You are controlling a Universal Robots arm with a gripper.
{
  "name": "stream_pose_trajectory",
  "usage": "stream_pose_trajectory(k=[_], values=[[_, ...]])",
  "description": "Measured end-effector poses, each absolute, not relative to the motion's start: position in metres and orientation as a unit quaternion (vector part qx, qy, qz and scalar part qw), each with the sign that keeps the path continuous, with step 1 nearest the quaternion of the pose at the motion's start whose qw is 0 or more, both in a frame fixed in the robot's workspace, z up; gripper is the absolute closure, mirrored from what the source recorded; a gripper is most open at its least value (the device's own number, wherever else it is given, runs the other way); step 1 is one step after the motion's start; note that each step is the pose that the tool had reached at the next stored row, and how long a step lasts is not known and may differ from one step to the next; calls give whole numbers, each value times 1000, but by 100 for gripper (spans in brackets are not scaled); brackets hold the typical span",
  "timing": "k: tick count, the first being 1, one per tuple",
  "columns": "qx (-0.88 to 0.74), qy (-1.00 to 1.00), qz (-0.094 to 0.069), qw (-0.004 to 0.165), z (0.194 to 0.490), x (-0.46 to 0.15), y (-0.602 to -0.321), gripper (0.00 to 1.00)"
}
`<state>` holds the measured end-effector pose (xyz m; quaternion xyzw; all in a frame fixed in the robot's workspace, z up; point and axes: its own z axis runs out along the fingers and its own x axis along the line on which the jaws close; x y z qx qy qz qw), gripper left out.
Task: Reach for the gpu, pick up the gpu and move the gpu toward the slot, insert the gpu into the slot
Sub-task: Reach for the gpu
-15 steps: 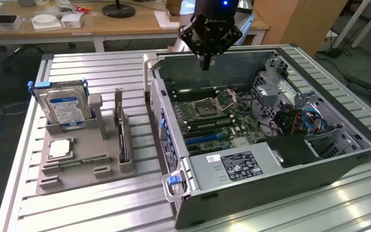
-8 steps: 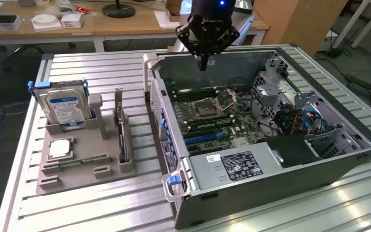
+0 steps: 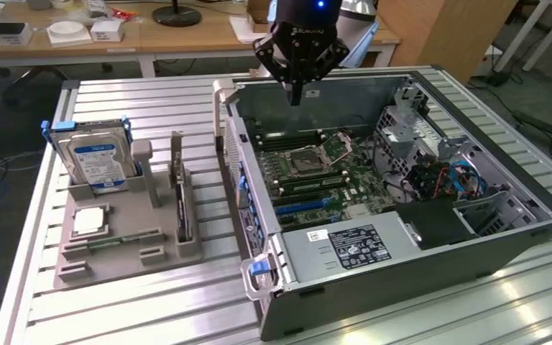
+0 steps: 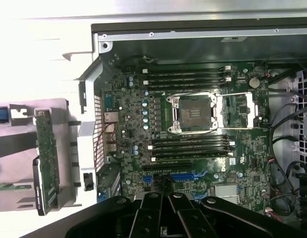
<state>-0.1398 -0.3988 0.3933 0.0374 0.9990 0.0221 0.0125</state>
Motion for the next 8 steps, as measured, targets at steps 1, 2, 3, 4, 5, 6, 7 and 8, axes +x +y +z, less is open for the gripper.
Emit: stream_pose_trajectory(k=[1,2,3,4,5,6,7,8], values=[[37,999,22,12,393,-141,-399,90],[37,999,22,12,393,-142,-399,90],[37,999,22,12,393,-144,-399,90],[37,999,22,12,393,-145,-399,90],[37,999,22,13,393,-146,-399,90],[37,999,22,12,393,-147,-399,90],[37,999,22,12,393,-148,-399,90],[37,999,22,12,393,-149,-399,90]])
